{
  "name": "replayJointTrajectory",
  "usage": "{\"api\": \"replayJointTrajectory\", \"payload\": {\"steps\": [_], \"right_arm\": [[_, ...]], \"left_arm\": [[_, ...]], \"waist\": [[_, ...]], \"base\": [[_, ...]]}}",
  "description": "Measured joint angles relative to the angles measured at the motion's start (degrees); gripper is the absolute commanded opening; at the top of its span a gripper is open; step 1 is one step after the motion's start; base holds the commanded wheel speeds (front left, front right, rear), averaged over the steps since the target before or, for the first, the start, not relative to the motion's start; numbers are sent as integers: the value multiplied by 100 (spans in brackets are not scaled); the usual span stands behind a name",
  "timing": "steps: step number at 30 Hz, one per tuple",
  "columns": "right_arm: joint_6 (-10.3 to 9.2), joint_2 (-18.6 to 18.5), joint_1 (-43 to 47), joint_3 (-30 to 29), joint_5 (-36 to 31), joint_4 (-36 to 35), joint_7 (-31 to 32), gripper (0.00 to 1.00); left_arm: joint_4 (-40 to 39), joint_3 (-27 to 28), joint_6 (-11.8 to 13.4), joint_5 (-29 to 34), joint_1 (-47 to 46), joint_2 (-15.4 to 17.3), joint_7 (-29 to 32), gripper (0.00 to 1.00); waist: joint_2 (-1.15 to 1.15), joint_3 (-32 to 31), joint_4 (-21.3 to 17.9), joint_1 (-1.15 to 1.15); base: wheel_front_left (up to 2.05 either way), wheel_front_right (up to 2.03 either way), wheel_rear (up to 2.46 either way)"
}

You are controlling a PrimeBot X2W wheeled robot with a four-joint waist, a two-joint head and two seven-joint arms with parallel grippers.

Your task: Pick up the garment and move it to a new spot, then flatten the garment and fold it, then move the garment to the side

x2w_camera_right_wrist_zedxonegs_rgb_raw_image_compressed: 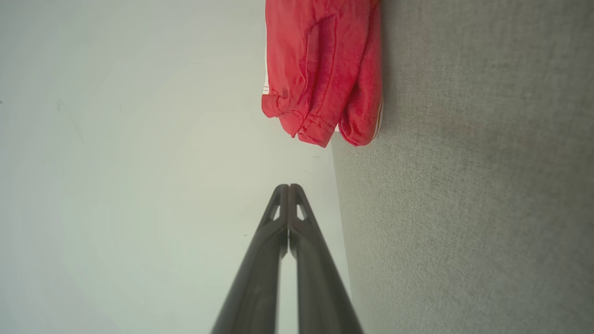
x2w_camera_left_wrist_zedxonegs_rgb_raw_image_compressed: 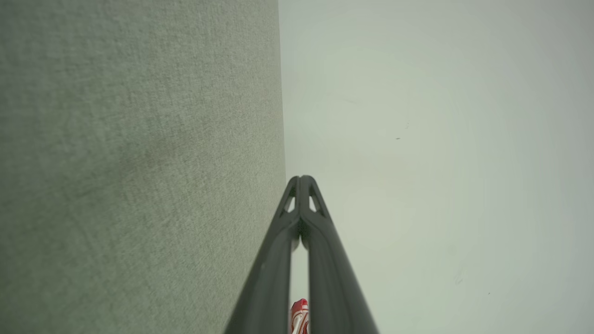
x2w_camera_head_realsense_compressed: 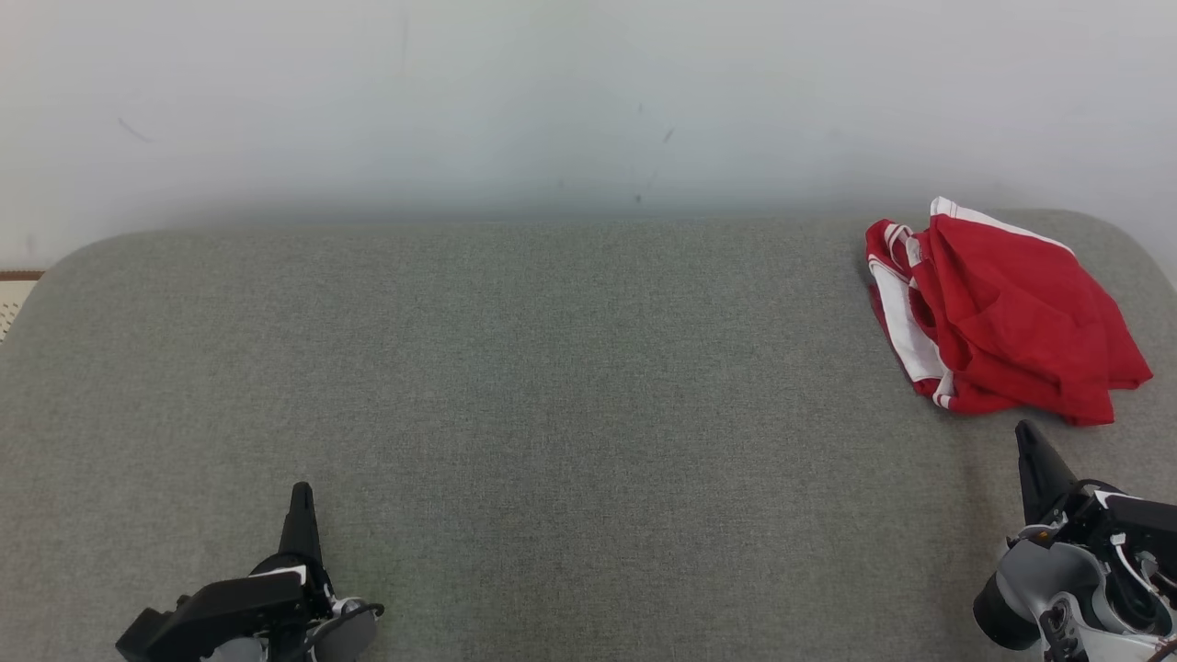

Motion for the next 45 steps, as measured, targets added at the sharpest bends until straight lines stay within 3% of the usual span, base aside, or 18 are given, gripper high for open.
{"api": "replayJointTrajectory", "payload": {"steps": [45], "right_arm": [[0,0,0,1,0,1,0,0]], "left_arm": [[-1,0,-1,0,-1,0,0,0]], "waist": [[0,0,0,0]], "base": [[0,0,0]]}}
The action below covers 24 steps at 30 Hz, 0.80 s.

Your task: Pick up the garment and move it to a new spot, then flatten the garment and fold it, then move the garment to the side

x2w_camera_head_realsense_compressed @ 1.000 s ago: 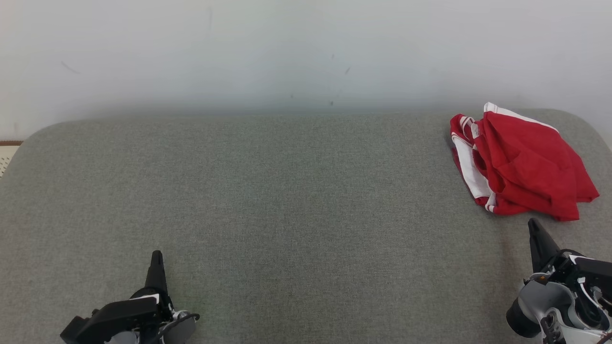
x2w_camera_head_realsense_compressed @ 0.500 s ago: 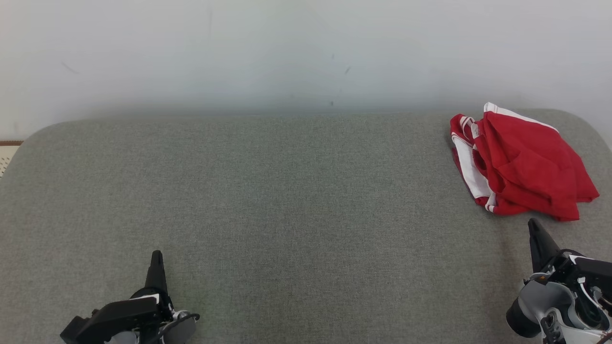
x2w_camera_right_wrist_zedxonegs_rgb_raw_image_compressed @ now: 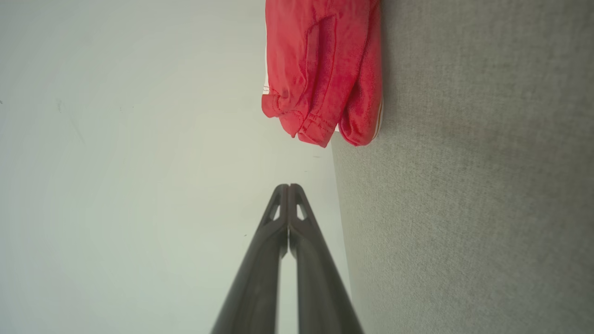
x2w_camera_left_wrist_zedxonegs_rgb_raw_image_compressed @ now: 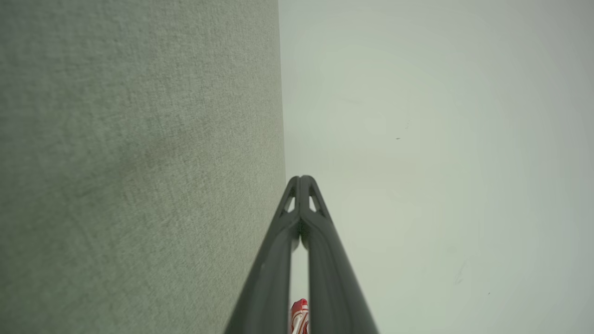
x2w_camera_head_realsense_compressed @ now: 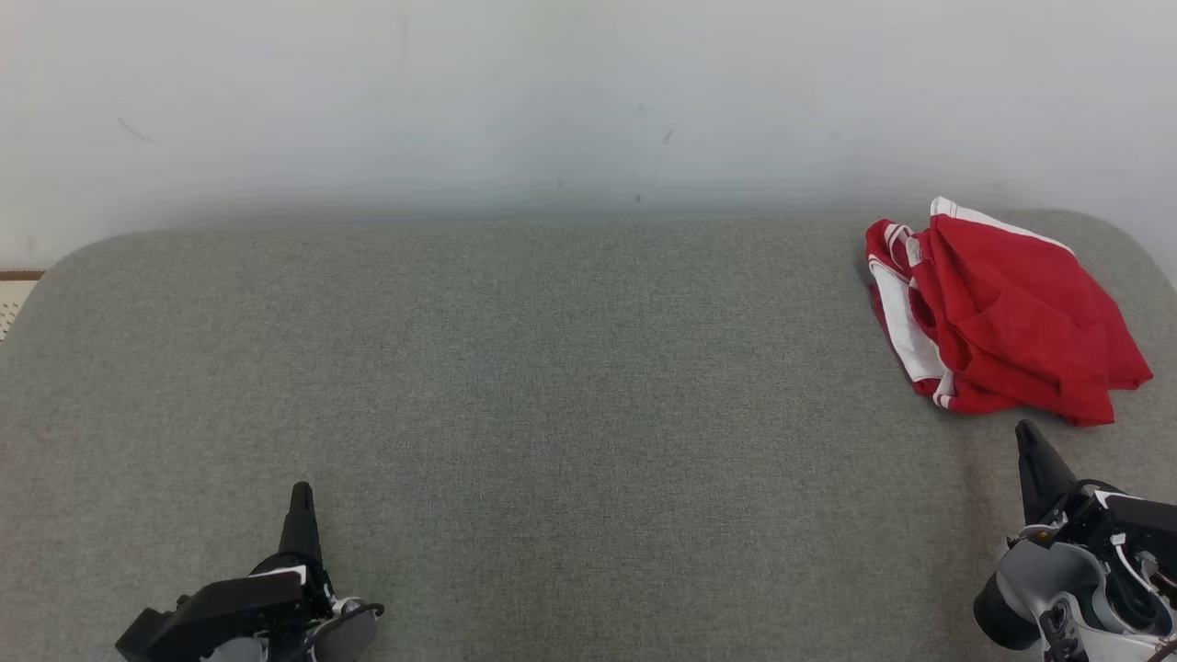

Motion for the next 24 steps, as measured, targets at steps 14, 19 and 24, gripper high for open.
{"api": "replayJointTrajectory", "payload": {"steps": [14,19,24], "right_arm": [[0,0,0,-2,0,-2,0,0],[0,0,0,0,0,-1,0,0],[0,0,0,-2,0,0,0,0]], "left_arm": [[0,0,0,0,0,0,0,0],[0,0,0,0,0,0,0,0],[0,0,0,0,0,0,0,0]], "waist": [[0,0,0,0],[0,0,0,0],[0,0,0,0]], "base": [[0,0,0],[0,0,0],[0,0,0]]}}
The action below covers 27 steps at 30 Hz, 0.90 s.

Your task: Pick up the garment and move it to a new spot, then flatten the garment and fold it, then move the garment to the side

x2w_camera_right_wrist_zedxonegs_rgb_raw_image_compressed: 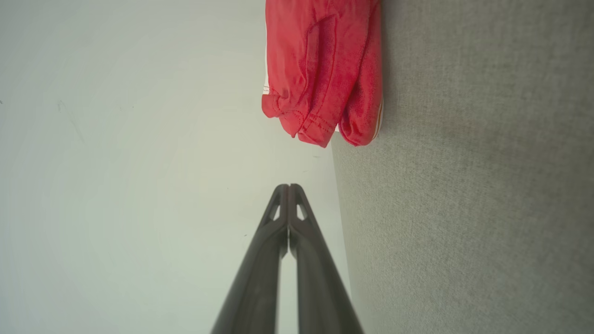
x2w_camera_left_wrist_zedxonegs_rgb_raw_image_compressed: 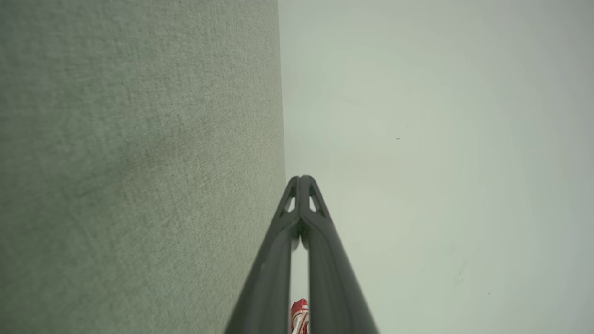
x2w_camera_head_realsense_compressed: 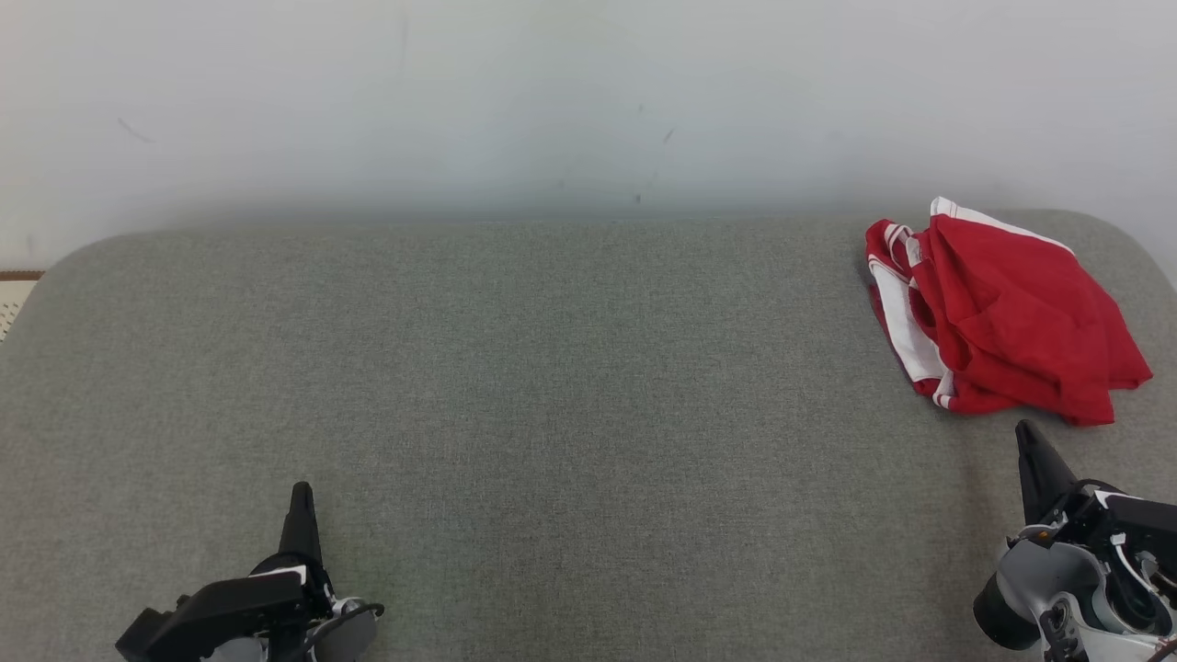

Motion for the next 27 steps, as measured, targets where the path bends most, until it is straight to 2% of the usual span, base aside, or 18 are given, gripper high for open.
{"api": "replayJointTrajectory", "payload": {"steps": [27], "right_arm": [[0,0,0,1,0,-1,0,0]], "left_arm": [[0,0,0,0,0,0,0,0]], "waist": [[0,0,0,0]], "base": [[0,0,0]]}}
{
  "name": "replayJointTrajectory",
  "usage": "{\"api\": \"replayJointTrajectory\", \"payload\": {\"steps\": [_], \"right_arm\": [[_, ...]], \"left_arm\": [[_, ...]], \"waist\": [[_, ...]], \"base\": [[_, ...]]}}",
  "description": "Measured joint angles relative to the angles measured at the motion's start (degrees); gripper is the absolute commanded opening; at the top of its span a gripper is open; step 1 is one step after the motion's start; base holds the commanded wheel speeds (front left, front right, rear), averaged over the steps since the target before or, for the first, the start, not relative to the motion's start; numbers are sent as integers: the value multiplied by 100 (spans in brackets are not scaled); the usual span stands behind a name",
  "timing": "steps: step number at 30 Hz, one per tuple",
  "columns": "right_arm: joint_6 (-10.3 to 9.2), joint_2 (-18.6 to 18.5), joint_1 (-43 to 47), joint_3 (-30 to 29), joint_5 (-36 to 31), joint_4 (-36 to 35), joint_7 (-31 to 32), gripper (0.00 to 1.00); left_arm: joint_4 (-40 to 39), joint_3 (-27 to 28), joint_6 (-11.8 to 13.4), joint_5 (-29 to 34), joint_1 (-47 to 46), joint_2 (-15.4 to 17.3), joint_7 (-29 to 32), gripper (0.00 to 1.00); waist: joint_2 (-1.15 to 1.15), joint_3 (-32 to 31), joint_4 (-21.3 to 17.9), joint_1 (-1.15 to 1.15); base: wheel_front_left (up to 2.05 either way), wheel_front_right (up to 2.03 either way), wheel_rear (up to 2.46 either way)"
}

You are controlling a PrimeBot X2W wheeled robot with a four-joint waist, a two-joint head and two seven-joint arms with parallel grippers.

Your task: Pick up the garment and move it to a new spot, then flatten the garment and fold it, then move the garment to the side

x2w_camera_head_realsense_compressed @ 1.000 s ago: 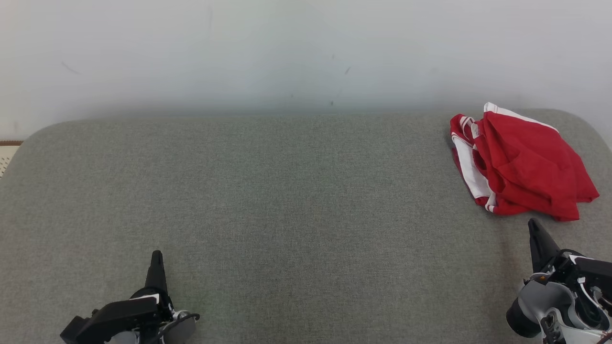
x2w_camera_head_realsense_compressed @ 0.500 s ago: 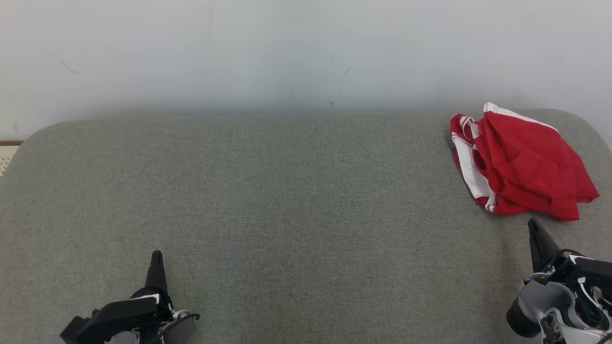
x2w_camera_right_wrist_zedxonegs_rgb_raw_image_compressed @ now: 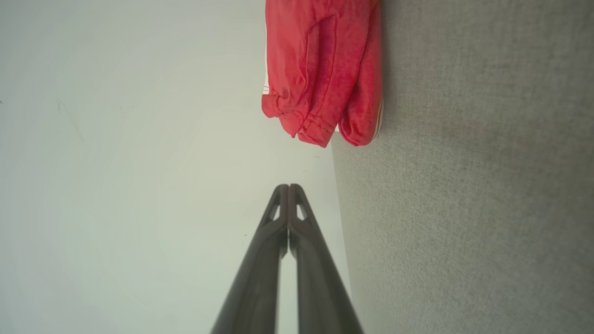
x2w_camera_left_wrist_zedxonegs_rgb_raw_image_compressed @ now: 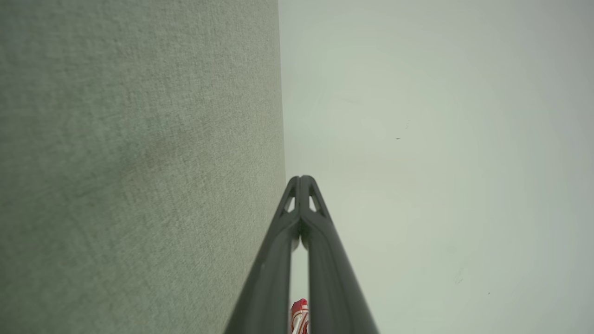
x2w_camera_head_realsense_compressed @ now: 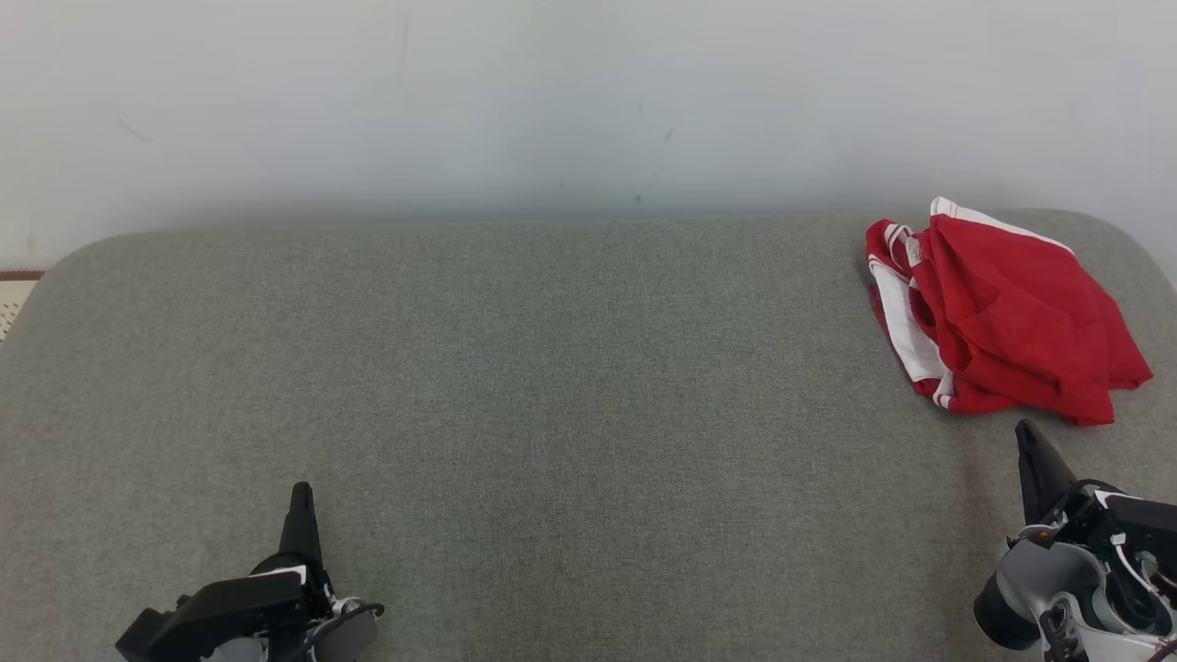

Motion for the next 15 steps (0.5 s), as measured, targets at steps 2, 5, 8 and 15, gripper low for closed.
{"api": "replayJointTrajectory", "payload": {"steps": [2,5,8,15], "right_arm": [[0,0,0,-1,0,-2,0,0],[0,0,0,0,0,-1,0,0],[0,0,0,1,0,0,0,0],[0,0,0,1,0,-2,0,0]], "left_arm": [[0,0,0,0,0,0,0,0],[0,0,0,0,0,0,0,0],[0,0,0,0,0,0,0,0],[0,0,0,0,0,0,0,0]], "waist": [[0,0,0,0],[0,0,0,0],[0,0,0,0],[0,0,0,0]], "base": [[0,0,0],[0,0,0],[0,0,0],[0,0,0]]}}
